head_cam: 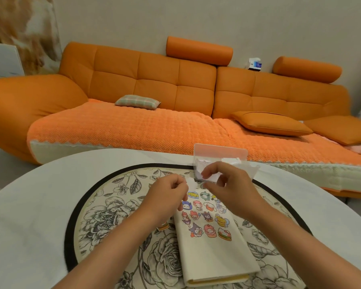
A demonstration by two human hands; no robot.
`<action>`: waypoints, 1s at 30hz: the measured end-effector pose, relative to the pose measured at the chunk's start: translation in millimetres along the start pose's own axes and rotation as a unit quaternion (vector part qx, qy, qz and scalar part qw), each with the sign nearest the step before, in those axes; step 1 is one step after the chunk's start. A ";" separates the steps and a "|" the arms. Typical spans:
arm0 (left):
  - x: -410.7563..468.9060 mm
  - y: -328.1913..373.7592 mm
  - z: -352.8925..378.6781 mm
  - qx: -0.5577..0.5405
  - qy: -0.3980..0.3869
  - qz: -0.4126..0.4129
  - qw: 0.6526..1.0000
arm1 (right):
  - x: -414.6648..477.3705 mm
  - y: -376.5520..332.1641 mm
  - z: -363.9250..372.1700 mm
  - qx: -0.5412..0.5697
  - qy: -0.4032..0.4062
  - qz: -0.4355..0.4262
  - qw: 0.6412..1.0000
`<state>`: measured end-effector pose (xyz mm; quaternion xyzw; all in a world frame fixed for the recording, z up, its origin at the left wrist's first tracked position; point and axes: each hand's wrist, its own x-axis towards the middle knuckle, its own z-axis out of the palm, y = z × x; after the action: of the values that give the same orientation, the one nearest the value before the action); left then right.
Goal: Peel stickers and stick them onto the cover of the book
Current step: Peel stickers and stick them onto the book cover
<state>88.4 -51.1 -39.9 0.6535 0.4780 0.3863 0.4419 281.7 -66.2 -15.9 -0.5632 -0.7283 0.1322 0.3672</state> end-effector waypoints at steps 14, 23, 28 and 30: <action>-14.1 3.4 32.4 0.316 0.104 0.259 0.907 | -29.2 -12.8 -10.0 0.181 -0.067 0.216 0.957; -5.4 -1.6 31.2 0.414 0.124 0.422 0.797 | -29.7 -7.4 -14.0 0.212 -0.118 0.311 0.919; -6.7 -2.4 34.3 0.448 0.097 0.443 0.770 | -29.8 -6.3 -14.6 0.234 -0.144 0.347 0.897; -8.7 -1.4 33.7 0.463 0.068 0.440 0.766 | -30.0 -3.9 -15.0 0.231 -0.167 0.363 0.887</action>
<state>117.1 -66.2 -52.5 0.8895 0.2876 0.3135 -0.1669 292.1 -98.3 -14.7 -0.6571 -0.4728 0.5125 0.2862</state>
